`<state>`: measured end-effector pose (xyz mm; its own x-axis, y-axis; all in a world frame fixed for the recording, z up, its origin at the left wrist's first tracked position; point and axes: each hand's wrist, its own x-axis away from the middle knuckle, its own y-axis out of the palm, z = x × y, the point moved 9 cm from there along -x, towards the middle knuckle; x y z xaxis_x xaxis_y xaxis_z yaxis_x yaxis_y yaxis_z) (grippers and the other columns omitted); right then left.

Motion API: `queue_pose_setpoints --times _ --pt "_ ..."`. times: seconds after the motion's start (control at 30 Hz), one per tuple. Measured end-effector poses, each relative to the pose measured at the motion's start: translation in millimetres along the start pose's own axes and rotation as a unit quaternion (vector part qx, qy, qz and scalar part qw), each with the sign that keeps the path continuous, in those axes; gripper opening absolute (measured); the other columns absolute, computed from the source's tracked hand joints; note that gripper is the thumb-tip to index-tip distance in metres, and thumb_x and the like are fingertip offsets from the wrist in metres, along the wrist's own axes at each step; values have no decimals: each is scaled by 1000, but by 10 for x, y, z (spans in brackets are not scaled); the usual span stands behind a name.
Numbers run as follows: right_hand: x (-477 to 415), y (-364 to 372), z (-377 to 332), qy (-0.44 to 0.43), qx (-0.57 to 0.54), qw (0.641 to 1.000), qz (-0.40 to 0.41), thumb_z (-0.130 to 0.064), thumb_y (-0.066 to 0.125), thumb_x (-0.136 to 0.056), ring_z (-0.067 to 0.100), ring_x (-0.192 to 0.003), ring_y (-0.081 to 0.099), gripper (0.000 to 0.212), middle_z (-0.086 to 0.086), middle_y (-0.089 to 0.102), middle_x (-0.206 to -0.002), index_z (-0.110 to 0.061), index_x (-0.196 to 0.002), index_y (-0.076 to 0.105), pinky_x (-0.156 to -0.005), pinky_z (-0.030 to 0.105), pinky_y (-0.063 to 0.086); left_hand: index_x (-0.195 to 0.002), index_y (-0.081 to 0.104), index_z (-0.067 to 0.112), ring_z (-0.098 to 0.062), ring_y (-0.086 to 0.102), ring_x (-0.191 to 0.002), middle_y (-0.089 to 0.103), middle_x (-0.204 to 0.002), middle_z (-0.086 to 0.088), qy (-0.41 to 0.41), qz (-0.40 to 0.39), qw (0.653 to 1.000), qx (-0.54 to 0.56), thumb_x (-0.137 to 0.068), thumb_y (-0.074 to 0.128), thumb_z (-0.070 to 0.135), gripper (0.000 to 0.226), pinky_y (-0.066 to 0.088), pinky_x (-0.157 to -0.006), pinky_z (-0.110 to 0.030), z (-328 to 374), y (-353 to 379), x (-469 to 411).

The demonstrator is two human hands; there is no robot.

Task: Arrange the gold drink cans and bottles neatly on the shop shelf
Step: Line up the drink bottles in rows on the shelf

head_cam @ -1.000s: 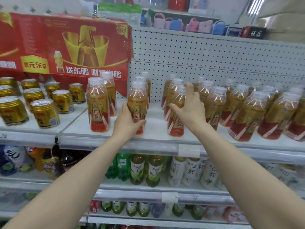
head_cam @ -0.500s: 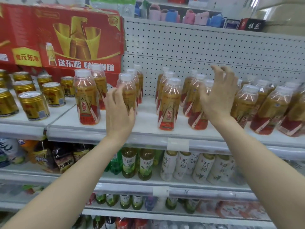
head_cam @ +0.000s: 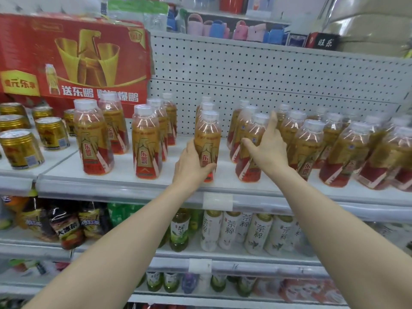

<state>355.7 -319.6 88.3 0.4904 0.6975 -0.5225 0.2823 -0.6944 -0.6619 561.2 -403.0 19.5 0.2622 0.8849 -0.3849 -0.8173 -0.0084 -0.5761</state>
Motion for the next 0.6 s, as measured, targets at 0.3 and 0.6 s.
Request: queue_pose_setpoints --times 0.3,0.6 --pt "62 -100 34 -10 24 1000 14 -46 69 -89 38 -110 57 89 15 55 -122 -27 -153 10 -80 36 36 -139 33 22 -22 56 -121 56 -133 -1 -3 3 1000 11 -78 78 36 77 50 -98 -43 -6 1 3" --pt "115 -151 8 -2 29 1000 2 -53 67 -88 40 -113 57 89 13 54 -127 -32 -152 10 -89 46 45 -147 20 29 -24 46 -132 42 -145 -4 6 20 999 34 -77 81 30 93 44 -107 -49 11 -24 32"
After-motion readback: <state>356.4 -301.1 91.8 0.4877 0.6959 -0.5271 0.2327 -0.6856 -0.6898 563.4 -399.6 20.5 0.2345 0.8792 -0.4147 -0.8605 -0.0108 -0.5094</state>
